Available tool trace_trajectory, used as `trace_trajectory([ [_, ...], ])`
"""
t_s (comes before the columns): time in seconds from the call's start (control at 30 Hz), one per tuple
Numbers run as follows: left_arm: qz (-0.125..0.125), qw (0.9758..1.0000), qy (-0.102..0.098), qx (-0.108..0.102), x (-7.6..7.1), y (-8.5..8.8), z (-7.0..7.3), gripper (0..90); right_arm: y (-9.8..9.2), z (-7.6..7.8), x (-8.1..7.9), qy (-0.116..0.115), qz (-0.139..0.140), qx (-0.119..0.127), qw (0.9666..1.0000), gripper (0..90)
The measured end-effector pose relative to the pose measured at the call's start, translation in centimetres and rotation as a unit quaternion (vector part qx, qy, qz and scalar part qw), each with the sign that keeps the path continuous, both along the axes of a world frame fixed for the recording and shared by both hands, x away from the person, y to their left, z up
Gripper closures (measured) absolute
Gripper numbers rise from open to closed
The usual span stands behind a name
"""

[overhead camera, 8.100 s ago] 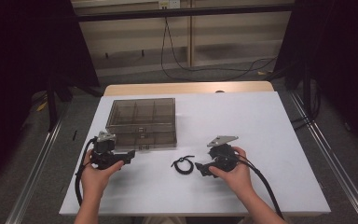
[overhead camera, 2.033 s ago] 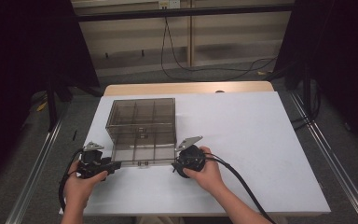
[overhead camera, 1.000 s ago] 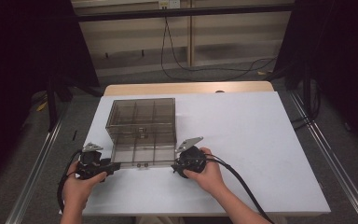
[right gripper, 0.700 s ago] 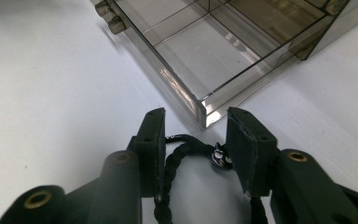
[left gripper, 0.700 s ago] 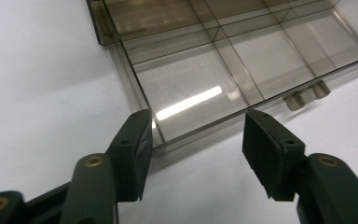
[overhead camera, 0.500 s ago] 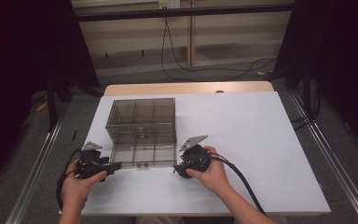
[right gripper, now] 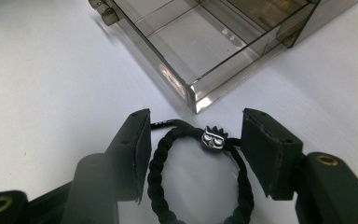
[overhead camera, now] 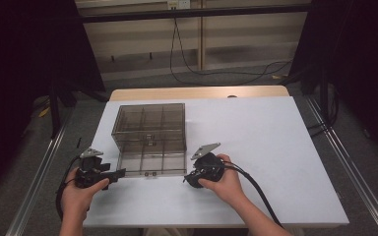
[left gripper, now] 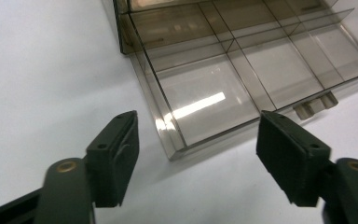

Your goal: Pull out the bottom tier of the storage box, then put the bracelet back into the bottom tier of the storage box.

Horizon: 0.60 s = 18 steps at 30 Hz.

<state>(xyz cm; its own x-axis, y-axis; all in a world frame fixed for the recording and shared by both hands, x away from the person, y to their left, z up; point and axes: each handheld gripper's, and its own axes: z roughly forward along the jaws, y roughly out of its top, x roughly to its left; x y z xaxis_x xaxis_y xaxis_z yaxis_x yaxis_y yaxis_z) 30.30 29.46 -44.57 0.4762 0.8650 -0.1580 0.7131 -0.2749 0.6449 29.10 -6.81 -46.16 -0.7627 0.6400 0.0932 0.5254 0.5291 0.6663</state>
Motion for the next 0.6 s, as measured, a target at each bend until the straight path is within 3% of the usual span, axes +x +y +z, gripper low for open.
trace_trajectory([
  [0.27,0.007,0.9997,0.006,-0.024,0.5,0.1,0.3,10.6,-0.6,0.1,-0.3,0.006,-0.009,-0.002,0.9999,40.3],
  [0.33,-0.004,0.9993,0.022,-0.032,0.8,0.3,0.4,7.0,-0.8,0.2,-0.3,0.003,-0.009,-0.007,0.9999,40.1],
  [0.4,-0.009,0.9977,0.054,-0.041,1.3,0.3,0.3,2.1,-0.9,0.2,-0.4,0.004,-0.008,-0.005,0.9999,40.0],
  [0.53,-0.022,0.9971,0.068,-0.025,1.4,0.3,0.0,0.9,-1.1,0.4,-0.5,0.005,-0.010,-0.005,0.9999,39.8],
  [0.6,-0.029,0.9981,0.051,-0.019,1.4,0.3,0.2,0.9,-1.2,0.5,-0.5,0.005,-0.013,-0.007,0.9999,39.9],
])
